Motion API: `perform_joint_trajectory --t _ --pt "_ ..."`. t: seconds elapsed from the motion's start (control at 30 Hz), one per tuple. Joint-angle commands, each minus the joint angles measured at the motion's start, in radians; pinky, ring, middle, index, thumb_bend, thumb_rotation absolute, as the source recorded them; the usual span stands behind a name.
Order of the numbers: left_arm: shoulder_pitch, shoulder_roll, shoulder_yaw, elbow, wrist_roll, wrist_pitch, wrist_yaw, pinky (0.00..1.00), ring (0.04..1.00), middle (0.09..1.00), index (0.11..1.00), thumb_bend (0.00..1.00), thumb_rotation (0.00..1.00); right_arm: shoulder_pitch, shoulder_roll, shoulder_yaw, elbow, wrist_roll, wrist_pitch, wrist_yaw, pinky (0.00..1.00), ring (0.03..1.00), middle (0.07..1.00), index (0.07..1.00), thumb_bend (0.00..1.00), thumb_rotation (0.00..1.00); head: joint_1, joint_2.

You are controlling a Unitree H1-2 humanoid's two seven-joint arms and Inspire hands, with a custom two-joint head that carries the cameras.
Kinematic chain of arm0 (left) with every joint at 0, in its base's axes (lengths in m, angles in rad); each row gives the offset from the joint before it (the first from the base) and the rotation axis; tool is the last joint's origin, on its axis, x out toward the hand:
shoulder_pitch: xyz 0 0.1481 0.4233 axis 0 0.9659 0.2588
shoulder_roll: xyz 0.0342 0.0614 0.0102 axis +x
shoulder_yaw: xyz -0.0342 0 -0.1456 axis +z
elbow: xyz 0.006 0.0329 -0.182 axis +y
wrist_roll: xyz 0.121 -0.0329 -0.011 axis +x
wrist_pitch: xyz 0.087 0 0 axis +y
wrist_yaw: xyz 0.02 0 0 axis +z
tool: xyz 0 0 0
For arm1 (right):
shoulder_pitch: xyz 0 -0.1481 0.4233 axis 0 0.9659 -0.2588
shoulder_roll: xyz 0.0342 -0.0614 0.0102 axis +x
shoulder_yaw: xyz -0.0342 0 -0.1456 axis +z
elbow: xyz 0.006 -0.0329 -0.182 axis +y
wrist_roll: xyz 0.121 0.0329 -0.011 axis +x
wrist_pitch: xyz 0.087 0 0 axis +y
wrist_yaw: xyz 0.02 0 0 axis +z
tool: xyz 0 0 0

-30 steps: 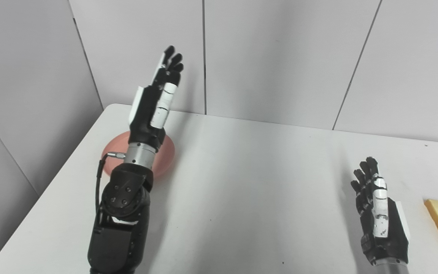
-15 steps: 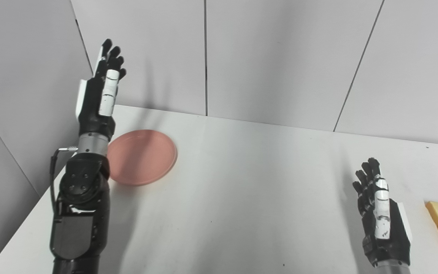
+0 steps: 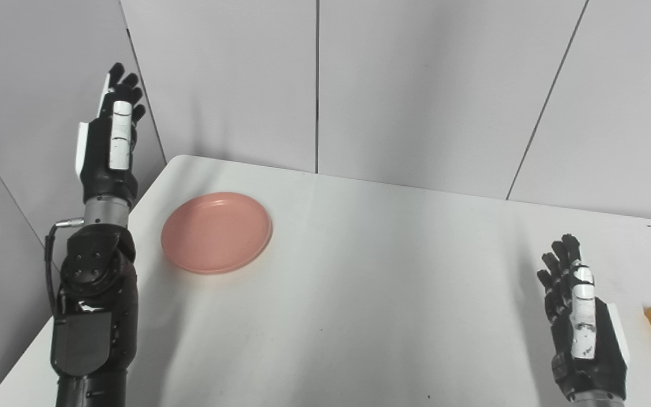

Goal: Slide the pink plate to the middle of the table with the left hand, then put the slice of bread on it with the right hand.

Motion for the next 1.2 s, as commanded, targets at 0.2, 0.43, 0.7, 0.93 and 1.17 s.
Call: perform_joint_trajectory --t 0.2,0.43,0.7,0.93,1.17 --pt "0.001 0.038 0.031 0.042 -0.089 0.000 -0.005 0.98 0.956 0.952 0.948 0.81 0.91 -0.020 0.000 0.002 -0.047 -0.006 -0.004 -0.004 1.00 1.000 1.000 1.000 0.32 1.00 -0.001 0.006" --pt "0.004 0.041 0.037 0.125 -0.139 0.002 -0.007 0.97 0.953 0.955 0.952 0.81 0.90 -0.021 0.000 0.002 -0.055 -0.002 0.001 -0.003 1.00 1.000 1.000 1.000 0.30 1.00 0.001 0.010" --pt "0.001 0.037 0.045 0.231 -0.176 -0.028 -0.020 0.97 0.951 0.948 0.945 0.79 0.90 -0.020 0.002 0.003 -0.061 0.010 0.005 0.000 1.00 1.000 1.000 1.000 0.32 1.00 0.001 0.013" --pt "-0.002 0.040 0.040 0.303 -0.238 -0.010 -0.051 1.00 0.982 0.976 0.978 0.78 0.91 -0.021 -0.004 0.006 -0.062 -0.010 0.006 -0.004 1.00 1.000 1.000 1.000 0.31 1.00 0.002 0.017" --pt "-0.014 0.048 0.020 0.385 -0.236 -0.027 -0.054 1.00 0.981 0.981 0.983 0.78 0.90 -0.024 -0.005 0.005 -0.065 -0.010 0.015 0.001 1.00 1.000 1.000 1.000 0.31 1.00 0.002 0.022"
